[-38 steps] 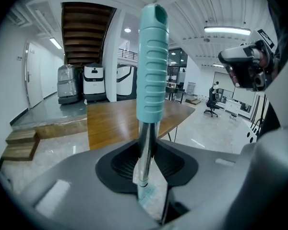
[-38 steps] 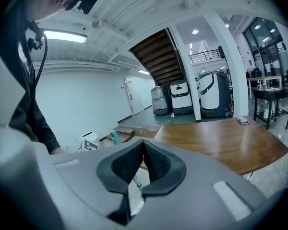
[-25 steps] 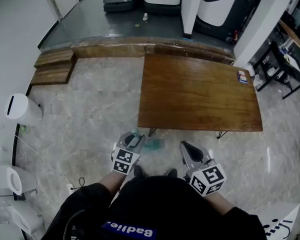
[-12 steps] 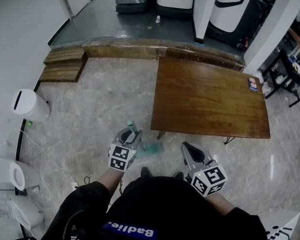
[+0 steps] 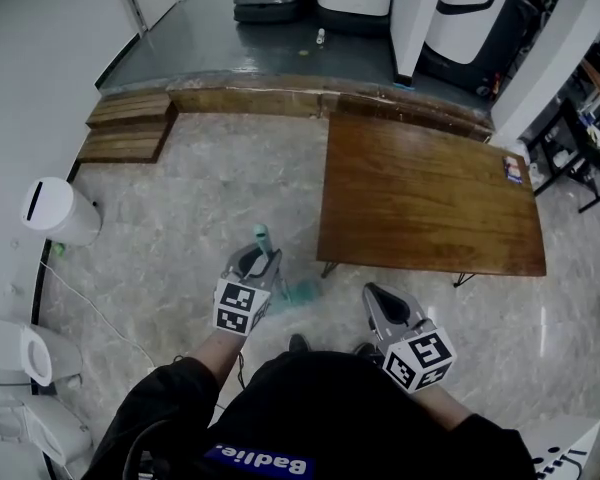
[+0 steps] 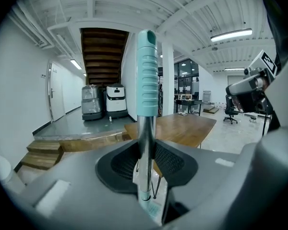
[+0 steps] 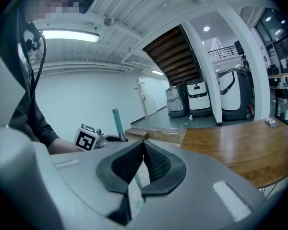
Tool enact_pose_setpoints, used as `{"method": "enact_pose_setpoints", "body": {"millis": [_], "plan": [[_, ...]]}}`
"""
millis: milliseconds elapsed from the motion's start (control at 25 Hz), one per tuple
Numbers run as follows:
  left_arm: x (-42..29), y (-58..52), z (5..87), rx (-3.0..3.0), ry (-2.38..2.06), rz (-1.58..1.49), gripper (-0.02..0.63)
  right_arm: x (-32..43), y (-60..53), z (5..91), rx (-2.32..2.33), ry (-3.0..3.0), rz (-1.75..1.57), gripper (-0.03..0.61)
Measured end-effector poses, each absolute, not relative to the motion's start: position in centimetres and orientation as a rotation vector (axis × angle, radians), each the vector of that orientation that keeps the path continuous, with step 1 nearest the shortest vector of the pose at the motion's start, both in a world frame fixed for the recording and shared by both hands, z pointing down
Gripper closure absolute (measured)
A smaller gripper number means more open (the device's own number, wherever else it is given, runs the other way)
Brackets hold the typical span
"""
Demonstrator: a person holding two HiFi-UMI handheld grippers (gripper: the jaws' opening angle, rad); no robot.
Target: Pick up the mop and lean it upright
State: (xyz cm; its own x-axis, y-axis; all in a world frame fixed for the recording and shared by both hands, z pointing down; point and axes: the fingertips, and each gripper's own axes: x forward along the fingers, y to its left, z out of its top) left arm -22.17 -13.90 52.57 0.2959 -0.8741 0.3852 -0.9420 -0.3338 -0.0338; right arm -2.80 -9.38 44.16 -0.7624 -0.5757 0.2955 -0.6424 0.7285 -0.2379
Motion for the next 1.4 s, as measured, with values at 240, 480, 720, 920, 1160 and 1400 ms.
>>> {"method": "enact_pose_setpoints", "body": {"millis": [240, 480, 720, 920, 1160, 1400], "plan": [[-23.6, -15.1, 52.1, 2.390, -1.674, 0.484, 0.492, -4.8, -9.4, 44.1, 0.980, -2.713, 0.478, 0.572], [-24.3, -16.8, 51.8, 2.394, -1.680, 0.470, 0.492, -5.1, -10.3, 44.2, 0.998, -2.699, 0.488, 0.571], [-24.6, -19.4, 52.1, 2.362, -1.713, 0.472, 0.492, -4.9, -12.1, 44.9, 0.967, -2.699, 0.514, 0.572], [-25.0, -21.2, 53.2, 2.373, -1.677, 0.516, 0.491, -4.6, -14.4, 45.2, 0.928, -2.712, 0.529, 0.571], [-23.9, -22.7, 53.5, 2.359, -1.686, 0.588, 0.491, -1.5, -19.1, 45.0, 0.924, -2.739, 0.568, 0.572], [-22.6, -23.7, 53.4, 2.301, -1.743, 0.567, 0.494, -1.8, -21.7, 45.0, 0.821, -2.778, 0.557, 0.572]]}}
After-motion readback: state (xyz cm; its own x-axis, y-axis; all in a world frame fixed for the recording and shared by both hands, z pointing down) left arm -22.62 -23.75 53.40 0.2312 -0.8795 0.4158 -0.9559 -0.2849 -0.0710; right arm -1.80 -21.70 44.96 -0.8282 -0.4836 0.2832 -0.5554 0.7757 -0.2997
